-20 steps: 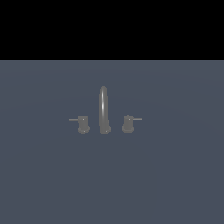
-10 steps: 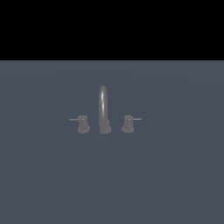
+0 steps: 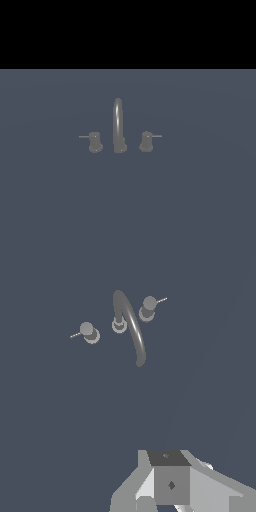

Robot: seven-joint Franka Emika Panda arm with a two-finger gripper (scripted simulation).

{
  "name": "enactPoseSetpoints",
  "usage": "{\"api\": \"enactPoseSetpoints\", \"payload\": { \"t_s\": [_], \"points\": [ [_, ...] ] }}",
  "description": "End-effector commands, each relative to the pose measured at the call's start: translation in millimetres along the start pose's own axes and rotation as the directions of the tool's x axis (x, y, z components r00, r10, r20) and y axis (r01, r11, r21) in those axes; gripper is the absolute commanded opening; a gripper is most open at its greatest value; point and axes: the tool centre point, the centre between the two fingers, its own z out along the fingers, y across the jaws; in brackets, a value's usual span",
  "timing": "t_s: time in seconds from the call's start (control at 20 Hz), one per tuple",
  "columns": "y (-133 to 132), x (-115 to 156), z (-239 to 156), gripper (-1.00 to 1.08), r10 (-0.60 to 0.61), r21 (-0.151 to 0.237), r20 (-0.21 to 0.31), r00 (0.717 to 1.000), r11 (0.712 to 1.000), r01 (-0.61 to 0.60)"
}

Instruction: Turn on the faucet by rotating a designated handle.

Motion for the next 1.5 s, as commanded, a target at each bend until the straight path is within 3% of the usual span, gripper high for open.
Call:
{"api": "enactPoseSetpoints", "payload": {
  "t_s": [0.0,0.6,1.45],
  "points": [
    [-12,3,14,-1.0,0.053,0.002,0.0,0.999,0.999,-0.053],
    [-68,29,77,-1.0,0.292,0.013,0.003,0.957,0.956,-0.292],
    [-126,79,151,-1.0,0.554,0.025,0.01,0.833,0.832,-0.554]
  ]
}}
